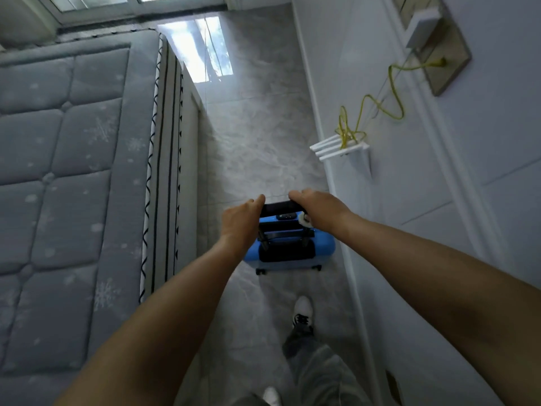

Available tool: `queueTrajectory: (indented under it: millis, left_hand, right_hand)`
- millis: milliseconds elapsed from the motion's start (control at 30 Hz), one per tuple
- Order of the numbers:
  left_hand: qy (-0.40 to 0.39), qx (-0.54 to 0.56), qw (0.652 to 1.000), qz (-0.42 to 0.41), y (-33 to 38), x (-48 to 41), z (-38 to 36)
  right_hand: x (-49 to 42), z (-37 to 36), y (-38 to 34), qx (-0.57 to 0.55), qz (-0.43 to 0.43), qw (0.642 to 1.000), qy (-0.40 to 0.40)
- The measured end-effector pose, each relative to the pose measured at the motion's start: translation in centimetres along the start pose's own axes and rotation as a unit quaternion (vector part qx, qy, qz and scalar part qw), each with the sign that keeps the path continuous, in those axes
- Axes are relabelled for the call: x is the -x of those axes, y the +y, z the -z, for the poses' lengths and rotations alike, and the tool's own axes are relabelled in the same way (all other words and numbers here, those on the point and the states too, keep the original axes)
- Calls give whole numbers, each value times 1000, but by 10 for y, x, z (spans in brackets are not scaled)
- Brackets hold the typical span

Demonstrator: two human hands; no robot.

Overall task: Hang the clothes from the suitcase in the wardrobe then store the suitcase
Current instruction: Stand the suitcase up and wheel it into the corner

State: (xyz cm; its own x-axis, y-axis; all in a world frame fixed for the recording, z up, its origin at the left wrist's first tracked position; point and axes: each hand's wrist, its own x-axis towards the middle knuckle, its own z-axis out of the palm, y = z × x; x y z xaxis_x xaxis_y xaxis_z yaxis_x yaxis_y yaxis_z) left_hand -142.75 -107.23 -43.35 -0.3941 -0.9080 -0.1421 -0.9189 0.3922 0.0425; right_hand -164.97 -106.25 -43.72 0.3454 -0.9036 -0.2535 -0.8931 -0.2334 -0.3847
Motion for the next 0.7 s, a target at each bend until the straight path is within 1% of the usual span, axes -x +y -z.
queueTrajectory:
  millis: [133,233,433,700]
  left_hand:
    - [10,5,1000,10,-22,-58,3]
    - [18,2,1000,-5,-31,-87,4]
    - [44,-32,998,-14,-56,-170,16]
    - [63,-2,998,-28,-106,-266,33]
  right_hand:
    - [-53,26,19,3,7,1000,9]
    - [-78,38,31,13,5,1000,21]
    - [-146,67,57,32,-11,998,51]
    - [-254,107,86,18,-9,999,26]
